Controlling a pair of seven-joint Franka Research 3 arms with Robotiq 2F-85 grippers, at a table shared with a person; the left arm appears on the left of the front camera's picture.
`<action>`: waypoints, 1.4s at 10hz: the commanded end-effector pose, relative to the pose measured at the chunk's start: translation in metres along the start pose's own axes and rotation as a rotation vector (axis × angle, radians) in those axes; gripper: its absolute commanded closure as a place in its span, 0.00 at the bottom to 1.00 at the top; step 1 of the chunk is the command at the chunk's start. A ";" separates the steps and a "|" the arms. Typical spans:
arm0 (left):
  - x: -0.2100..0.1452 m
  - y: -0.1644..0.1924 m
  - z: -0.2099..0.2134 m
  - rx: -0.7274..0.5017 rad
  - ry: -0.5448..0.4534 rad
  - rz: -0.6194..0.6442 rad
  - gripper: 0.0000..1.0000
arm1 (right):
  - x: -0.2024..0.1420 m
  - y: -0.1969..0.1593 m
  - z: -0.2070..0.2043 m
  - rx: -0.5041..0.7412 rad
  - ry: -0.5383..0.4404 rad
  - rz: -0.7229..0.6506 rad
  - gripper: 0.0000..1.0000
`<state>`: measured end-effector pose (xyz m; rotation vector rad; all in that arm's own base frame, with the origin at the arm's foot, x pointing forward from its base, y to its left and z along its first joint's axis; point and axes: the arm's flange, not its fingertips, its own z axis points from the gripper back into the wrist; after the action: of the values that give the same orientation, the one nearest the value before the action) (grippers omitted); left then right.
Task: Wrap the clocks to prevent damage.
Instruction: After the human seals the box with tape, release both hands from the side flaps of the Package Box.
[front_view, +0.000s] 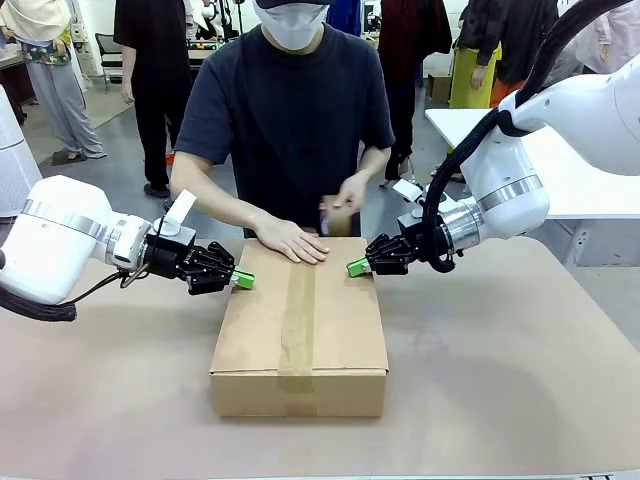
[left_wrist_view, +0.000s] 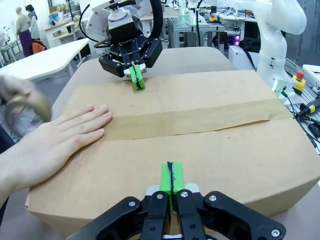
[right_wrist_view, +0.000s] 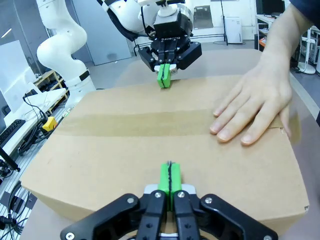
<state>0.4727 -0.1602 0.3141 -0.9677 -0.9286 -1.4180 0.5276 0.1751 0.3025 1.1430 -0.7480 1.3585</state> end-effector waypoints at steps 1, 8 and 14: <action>0.000 0.000 -0.002 0.008 0.014 -0.003 1.00 | -0.002 0.000 -0.002 -0.006 -0.004 -0.015 0.99; 0.000 0.000 -0.002 0.008 0.014 -0.003 1.00 | -0.002 0.000 -0.002 -0.006 -0.004 -0.015 0.99; 0.014 -0.002 0.013 -0.014 0.080 -0.032 1.00 | 0.010 0.006 0.006 0.074 0.054 -0.028 0.99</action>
<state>0.4726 -0.1585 0.3174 -0.9538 -0.9175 -1.4399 0.5265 0.1748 0.3055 1.1490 -0.7273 1.3725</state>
